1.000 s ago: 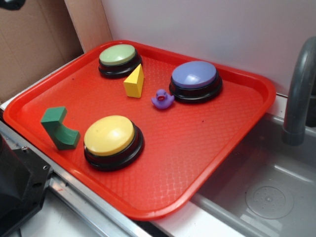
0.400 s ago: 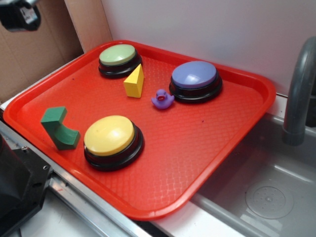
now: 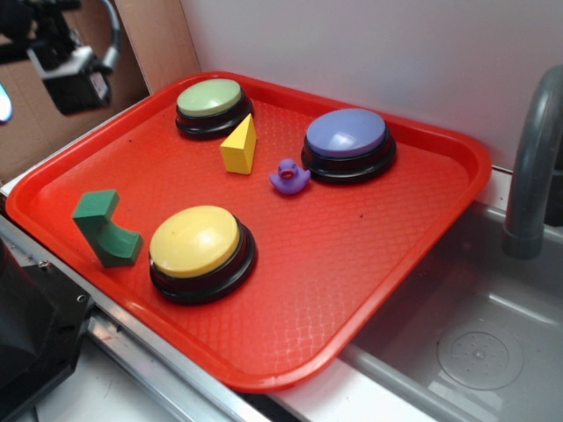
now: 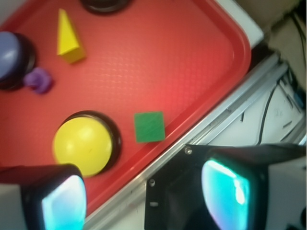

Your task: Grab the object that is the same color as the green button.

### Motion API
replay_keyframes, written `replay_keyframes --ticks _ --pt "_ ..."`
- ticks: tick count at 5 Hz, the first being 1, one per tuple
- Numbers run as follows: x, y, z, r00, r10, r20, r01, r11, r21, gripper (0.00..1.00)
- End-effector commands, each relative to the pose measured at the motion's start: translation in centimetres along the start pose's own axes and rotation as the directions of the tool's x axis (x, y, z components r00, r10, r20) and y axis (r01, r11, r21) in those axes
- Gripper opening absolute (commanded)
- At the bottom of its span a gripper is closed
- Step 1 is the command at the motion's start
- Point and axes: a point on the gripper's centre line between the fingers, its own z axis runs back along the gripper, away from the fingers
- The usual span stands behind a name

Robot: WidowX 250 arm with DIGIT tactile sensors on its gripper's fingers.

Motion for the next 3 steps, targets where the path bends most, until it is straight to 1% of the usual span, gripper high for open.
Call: replay_keyframes --ticks 1,2,3 --pt "0.7 0.9 -3.8 0.987 0.146 0.065 -0.146 0.989 0.001 1.00" --pt "1.0 1.2 -5.5 0.983 0.169 0.069 -0.169 0.986 0.003 1.00" --pt "1.4 1.0 -7.2 0.985 0.158 0.068 -0.159 0.987 0.002 1.00"
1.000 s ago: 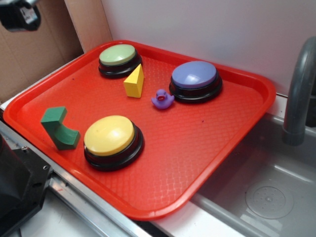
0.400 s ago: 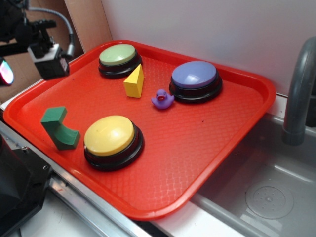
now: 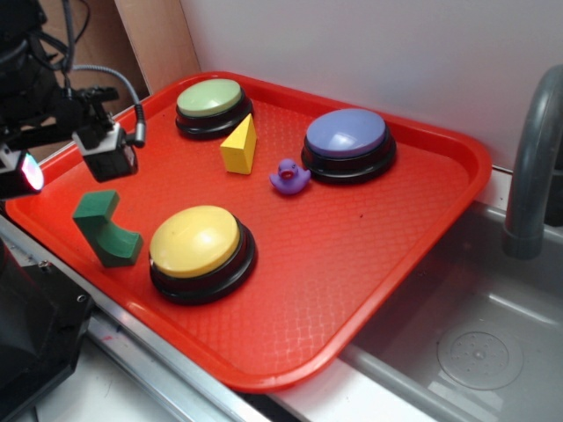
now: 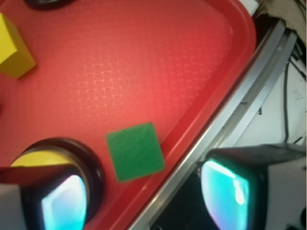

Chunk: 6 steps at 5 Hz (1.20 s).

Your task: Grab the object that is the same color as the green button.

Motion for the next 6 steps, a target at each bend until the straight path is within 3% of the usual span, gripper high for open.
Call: replay_keyframes --ticks 1,3,4,6 --pt "0.6 -0.7 -2.8 0.999 -0.037 0.004 0.037 0.999 -0.011 1.00" --pt "0.7 -0.7 -4.1 0.999 -0.041 -0.018 0.041 0.999 -0.030 1.00" --pt "0.9 -0.5 -3.8 1.000 -0.009 0.000 0.009 1.000 -0.028 0.00" --pt "2.1 -0.9 -2.6 0.998 -0.062 -0.003 0.062 0.998 -0.026 0.00"
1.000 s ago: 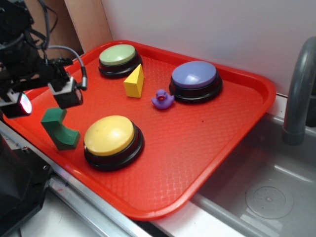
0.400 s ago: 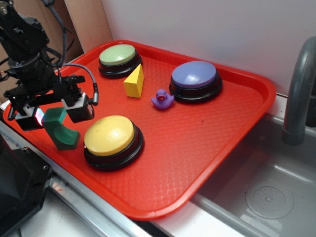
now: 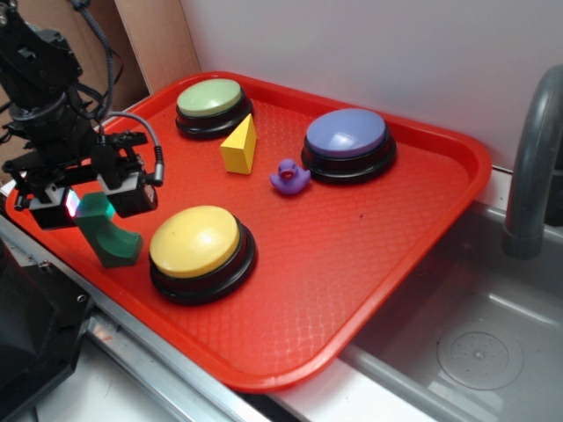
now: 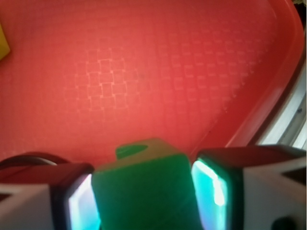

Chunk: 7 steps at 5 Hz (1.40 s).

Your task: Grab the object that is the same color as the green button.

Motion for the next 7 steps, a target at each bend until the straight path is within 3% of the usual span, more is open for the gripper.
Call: replay_keyframes --ticks 1,4,5,6,7 --pt "2.5 -1.1 2.8 0.996 -0.093 0.000 0.093 0.995 0.038 0.00" --pt "6.2 -4.6 10.2 0.923 -0.383 -0.027 0.384 0.922 0.053 0.00" --pt "7.0 -6.5 12.2 0.881 -0.473 -0.004 0.473 0.880 0.044 0.00" --pt "7.7 -6.4 12.5 0.867 -0.498 -0.031 0.499 0.866 0.026 0.00" --pt "8.5 -5.4 12.4 0.870 -0.491 -0.049 0.493 0.868 0.064 0.00"
